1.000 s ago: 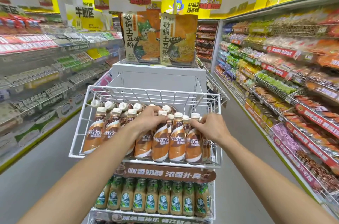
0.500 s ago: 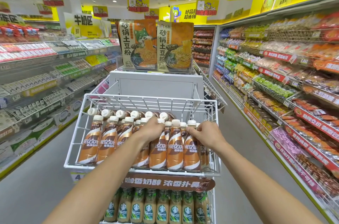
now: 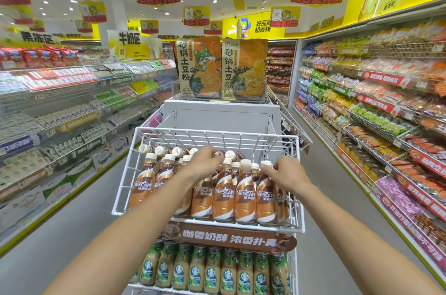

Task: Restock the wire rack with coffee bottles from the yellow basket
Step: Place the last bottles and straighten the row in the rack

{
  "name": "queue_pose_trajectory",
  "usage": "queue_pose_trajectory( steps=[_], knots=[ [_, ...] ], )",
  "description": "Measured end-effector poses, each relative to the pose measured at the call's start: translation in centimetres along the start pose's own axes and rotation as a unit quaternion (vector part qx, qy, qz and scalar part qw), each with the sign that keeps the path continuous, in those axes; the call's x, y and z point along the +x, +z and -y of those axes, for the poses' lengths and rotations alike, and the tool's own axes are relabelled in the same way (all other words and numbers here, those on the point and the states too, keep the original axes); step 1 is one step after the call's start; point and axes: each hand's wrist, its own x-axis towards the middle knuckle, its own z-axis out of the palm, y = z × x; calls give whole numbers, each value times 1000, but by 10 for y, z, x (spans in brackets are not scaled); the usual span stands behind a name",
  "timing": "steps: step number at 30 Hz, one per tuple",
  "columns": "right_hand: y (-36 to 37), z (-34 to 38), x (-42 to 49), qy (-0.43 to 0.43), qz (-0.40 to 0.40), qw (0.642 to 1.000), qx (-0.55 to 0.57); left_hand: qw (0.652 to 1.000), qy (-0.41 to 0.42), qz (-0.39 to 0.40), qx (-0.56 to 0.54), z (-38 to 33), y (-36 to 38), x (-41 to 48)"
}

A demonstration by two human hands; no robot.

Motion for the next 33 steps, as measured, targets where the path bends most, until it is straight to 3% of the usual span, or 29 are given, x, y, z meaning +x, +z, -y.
queue_pose_trajectory(
  steps=[5, 9, 14, 20, 27, 33],
  knots=[
    [-12, 42, -7, -111, -98, 988, -33, 995, 60, -31, 78, 18, -74, -5],
    [2, 93, 3, -188, -50, 980, -46, 984, 88, -14, 154, 35, -106, -4],
    [34, 112, 19, -176, -2, 979, -105, 967, 137, 40, 210, 31, -85, 8],
    [36, 109, 35, -159, 37, 981, -106, 953, 130, 56, 269, 29, -51, 30],
    [39, 109, 38, -134, 23, 988, -69, 978, 92, -8, 188, 39, -36, 43],
    [42, 113, 37, -115, -3, 991, -70, 987, 62, -6, 145, 45, -34, 51]
  ],
)
